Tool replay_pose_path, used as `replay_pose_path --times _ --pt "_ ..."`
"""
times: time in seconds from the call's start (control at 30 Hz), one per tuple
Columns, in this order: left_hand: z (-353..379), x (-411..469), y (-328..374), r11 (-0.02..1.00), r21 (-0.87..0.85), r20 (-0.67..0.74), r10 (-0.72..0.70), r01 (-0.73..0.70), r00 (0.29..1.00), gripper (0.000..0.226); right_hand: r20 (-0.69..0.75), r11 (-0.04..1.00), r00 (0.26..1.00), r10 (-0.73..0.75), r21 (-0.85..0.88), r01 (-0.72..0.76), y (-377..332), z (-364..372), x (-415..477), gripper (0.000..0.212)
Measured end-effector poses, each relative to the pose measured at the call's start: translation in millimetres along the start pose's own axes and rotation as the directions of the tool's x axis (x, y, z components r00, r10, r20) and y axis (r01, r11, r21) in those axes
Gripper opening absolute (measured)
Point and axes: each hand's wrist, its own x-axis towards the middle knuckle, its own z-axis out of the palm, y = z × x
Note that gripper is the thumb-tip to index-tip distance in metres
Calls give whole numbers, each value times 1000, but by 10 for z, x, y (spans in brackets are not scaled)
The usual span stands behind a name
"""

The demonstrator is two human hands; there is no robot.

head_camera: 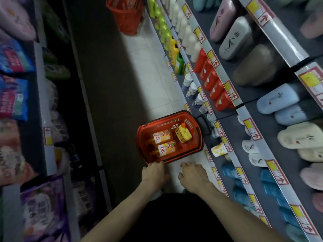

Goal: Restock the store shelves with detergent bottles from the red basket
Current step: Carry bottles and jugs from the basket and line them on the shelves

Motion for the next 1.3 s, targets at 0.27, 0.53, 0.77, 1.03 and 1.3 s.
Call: replay_pose_path --times 0.27,0.53,0.77,1.03,1.3 --pt "-427 680 189 973 228 36 23 -30 999 37 80 997 994 76 2 -77 295 -169 616 48" --pt "-566 1558 560 954 297 6 22 -23 1000 52 116 995 990 85 35 -90 809 -209 1263 43" --pt "-450 2287 720 960 276 41 -61 47 997 37 141 973 973 183 114 -199 1272 -163 1748 41" --pt "-24 3272 683 951 308 47 0 -15 999 36 110 950 957 267 135 -281 1560 321 2477 39" --pt "478 4385 564 973 221 57 62 -74 996 31 139 926 953 269 234 -296 1744 1090 3307 48"
